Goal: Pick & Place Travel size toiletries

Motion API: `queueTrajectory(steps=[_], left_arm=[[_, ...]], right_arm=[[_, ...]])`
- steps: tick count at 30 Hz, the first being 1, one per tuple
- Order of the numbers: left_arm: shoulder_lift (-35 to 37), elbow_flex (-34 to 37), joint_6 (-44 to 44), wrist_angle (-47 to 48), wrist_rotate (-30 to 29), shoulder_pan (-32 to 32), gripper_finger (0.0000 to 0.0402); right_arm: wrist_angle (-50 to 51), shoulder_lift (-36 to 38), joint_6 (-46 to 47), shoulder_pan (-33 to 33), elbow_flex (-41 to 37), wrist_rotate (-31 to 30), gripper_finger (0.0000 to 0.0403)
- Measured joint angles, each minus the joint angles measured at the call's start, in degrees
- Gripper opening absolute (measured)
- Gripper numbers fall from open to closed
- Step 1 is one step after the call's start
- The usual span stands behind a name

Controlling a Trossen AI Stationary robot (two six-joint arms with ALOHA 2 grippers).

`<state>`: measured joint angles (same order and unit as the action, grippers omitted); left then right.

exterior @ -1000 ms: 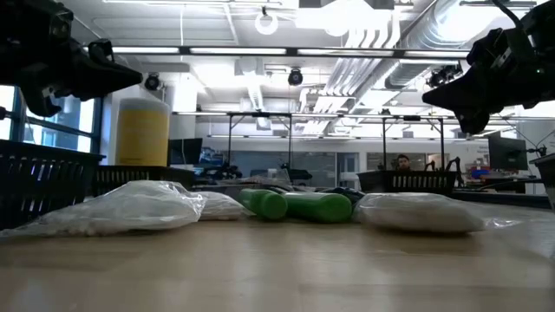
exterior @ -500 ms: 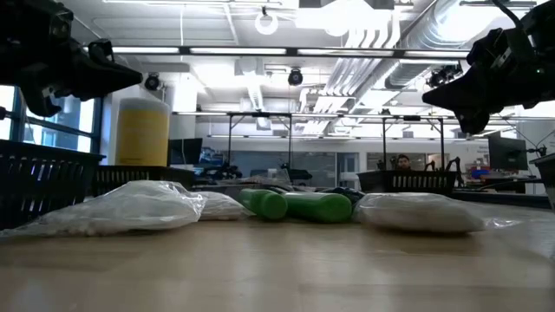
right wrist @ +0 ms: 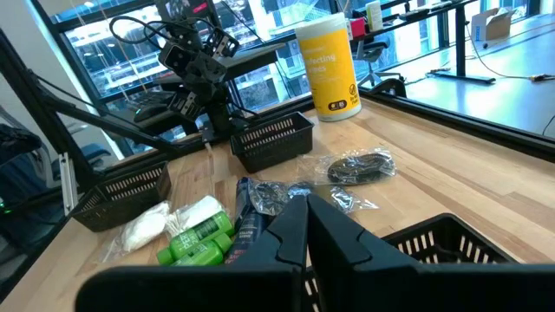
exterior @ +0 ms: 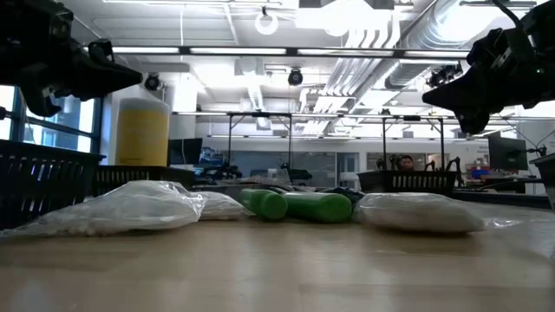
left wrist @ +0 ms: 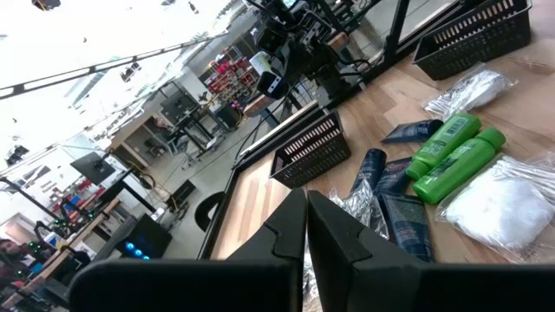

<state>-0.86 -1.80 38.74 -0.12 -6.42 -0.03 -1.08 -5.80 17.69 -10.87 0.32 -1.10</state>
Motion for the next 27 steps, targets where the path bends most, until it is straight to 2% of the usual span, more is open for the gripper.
queueTrajectory(steps=[20,24,27], left_arm=[[0.0,0.0,-0.1,0.0,0.0,0.0,0.0010],[0.0,0.0,-7.0,0.0,1.3,0.0,0.0010],[0.0,0.0,-14.5,0.1,2.1,0.0,0.0010]], right_arm=[[0.0,0.0,-0.3,0.0,0.0,0.0,0.0003],[-0.4,0.0,-9.7,0.0,0.0,-0.3,0.0003],[-0.9,0.0,-12.6,0.0,0.0,0.0,0.0003]])
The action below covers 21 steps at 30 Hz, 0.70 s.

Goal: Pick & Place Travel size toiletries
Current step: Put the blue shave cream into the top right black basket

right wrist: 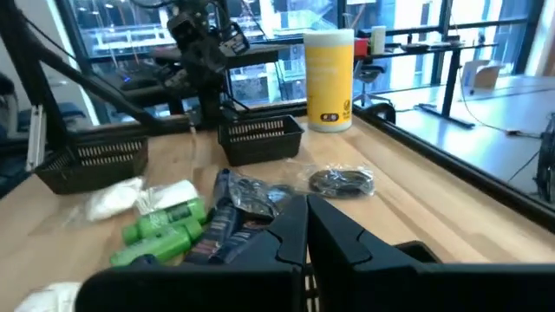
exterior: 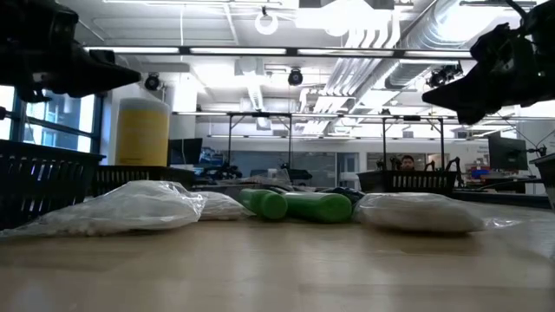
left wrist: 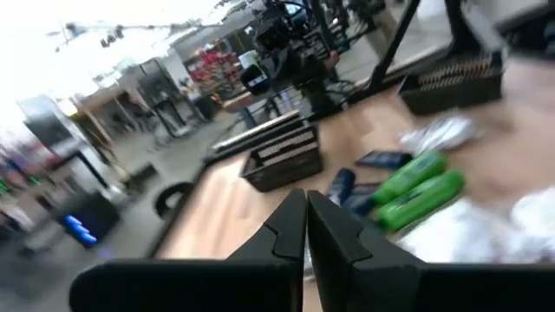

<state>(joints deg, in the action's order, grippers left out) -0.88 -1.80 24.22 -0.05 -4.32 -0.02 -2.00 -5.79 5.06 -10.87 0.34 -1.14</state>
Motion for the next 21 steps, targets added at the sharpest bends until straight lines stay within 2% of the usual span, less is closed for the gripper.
queueTrajectory(steps=[4,7,11,21], left_arm=[[0.0,0.0,-8.7,0.0,0.0,0.0,0.0010],[0.0,0.0,-12.6,0.0,0.0,0.0,0.0010],[0.0,0.0,-12.4,0.0,0.0,0.0,0.0010],[0.0,0.0,-12.1,-0.3,0.0,0.0,0.0010]], right_arm=[[-1.4,0.0,3.4,0.0,0.0,2.9,0.0003],[-2.5,0.0,9.3,0.0,0.0,2.7,0.0003],[-3.0,0.0,17.5,0.0,0.0,3.1,0.0003],[-4.5,0.0,16.2,0.0,0.0,2.7,0.0003]])
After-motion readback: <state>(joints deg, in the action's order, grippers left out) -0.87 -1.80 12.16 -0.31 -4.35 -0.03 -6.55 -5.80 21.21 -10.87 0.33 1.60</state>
